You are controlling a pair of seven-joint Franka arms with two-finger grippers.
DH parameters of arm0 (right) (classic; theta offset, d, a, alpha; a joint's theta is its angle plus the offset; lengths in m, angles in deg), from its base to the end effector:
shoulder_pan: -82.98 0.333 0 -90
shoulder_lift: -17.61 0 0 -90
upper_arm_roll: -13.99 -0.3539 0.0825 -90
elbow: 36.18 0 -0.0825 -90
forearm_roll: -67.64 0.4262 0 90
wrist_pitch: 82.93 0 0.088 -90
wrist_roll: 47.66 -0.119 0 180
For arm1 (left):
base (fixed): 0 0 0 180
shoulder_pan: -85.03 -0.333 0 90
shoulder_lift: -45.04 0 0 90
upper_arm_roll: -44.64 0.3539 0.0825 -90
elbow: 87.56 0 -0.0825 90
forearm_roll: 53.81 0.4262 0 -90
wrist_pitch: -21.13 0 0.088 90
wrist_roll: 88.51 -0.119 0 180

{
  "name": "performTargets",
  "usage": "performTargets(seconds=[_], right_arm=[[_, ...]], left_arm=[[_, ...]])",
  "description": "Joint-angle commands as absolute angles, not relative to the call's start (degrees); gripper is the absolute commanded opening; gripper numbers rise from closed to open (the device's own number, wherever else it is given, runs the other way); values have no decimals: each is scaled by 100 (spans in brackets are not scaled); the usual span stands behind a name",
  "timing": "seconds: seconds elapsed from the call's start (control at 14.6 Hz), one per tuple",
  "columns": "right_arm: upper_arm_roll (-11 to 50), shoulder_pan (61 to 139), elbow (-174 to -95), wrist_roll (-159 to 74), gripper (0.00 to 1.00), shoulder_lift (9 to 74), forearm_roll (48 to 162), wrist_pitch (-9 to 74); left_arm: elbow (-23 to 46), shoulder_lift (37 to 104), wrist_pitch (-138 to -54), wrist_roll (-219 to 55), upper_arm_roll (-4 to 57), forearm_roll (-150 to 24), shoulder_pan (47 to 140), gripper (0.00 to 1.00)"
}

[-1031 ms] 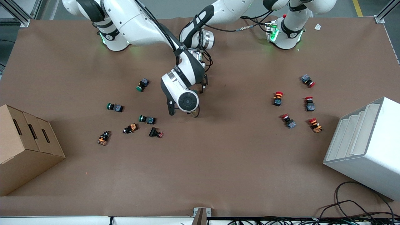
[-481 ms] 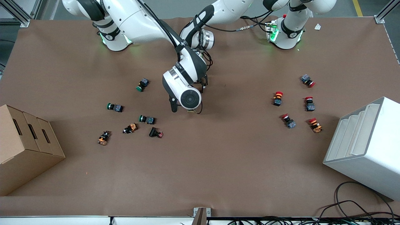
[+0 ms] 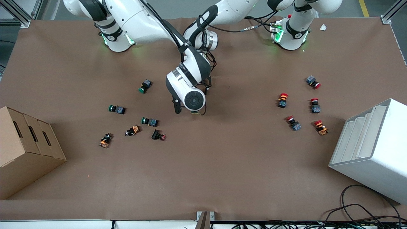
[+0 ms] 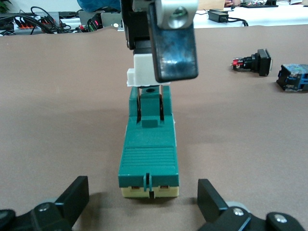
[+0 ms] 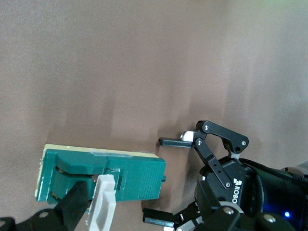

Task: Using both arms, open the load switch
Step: 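Press the white handle down into the switch with the right gripper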

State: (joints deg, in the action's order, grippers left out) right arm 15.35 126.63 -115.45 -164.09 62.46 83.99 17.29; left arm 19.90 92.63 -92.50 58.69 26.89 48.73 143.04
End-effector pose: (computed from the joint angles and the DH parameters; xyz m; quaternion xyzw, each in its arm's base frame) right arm 0.5272 0.5224 0.2135 0.7423 -0.6260 -0.1586 0.1786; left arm 0.2285 -0.6053 0.0559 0.8553 -0.0342 0.5169 0.0147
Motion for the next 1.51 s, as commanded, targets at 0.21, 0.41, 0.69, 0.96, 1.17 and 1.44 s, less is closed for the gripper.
performTargets(seconds=[0.21, 0.41, 0.69, 0.96, 1.17, 1.44], right_arm=[[1470, 12702, -11624, -16447, 100, 6094, 8513, 1674], [1443, 12702, -11598, -16447, 100, 6059, 8522, 1463], [1338, 12701, -11580, -16456, 100, 5945, 8522, 1304], [1329, 12746, -11642, -16421, 100, 5962, 8496, 1296], [1347, 12623, -11642, -16368, 100, 5971, 8460, 1269], [1355, 12508, -11668, -16122, 100, 5971, 8443, 1286]], left_arm=[[1975, 9470, -9286, 6038, 2732, 4947, 14330, 99], [1975, 9470, -9286, 6038, 2732, 4947, 14330, 99], [1975, 9470, -9286, 6038, 2732, 4947, 14330, 99], [1975, 9479, -9286, 6038, 2732, 4947, 14330, 99], [1958, 9523, -9286, 6029, 2732, 4955, 14330, 99], [1957, 9602, -9286, 6029, 2732, 4955, 14330, 100]])
